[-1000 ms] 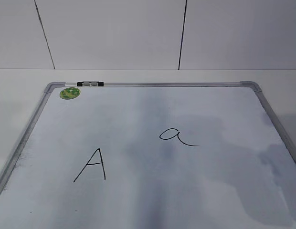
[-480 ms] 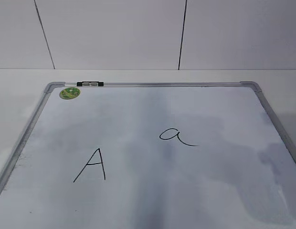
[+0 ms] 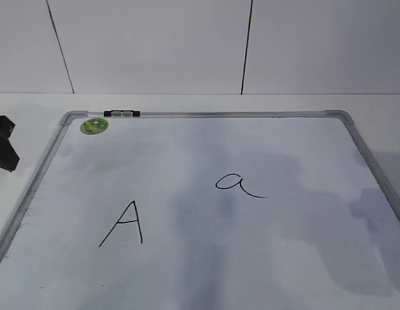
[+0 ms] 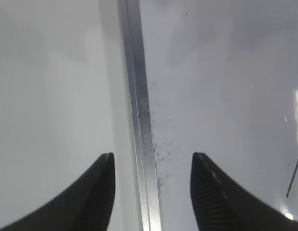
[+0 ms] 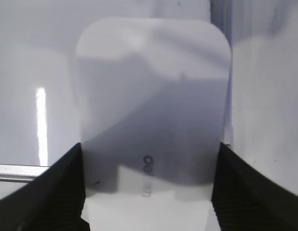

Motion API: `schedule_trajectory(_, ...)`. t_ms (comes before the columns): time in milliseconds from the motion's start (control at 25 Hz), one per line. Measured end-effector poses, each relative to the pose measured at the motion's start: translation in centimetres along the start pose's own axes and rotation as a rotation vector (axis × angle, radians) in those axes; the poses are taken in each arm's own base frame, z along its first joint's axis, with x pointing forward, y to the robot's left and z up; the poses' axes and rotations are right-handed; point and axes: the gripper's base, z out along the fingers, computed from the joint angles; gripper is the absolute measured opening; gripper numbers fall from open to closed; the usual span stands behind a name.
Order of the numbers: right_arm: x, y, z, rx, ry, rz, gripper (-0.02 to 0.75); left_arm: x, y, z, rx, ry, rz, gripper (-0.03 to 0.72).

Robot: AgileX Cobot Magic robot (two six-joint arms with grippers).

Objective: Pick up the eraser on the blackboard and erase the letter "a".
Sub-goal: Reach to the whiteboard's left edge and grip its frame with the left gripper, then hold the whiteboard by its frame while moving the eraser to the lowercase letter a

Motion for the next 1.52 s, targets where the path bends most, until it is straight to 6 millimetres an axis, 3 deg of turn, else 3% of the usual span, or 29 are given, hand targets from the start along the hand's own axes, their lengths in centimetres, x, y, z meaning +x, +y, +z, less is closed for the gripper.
schedule_trajectory(200, -0.1, 0.0, 0.0, 0.000, -0.014, 0.000, 0.571, -1.4, 0.5, 2.4, -0.001, 0.046, -0.008, 0.305)
schedule_trajectory(520, -0.2, 0.0, 0.0, 0.000, -0.020, 0.000, 0.571, -1.7, 1.3, 6.0, -0.002, 0.138, -0.023, 0.283)
schedule_trajectory(760, -0.2, 0.0, 0.0, 0.000, -0.020, 0.000, 0.571, -2.3, 1.4, 6.7, -0.002, 0.144, -0.022, 0.211)
schedule_trajectory(1520, -0.2, 0.0, 0.0, 0.000, -0.021, 0.000, 0.571, -2.3, 1.6, 7.5, -0.002, 0.160, -0.019, 0.204)
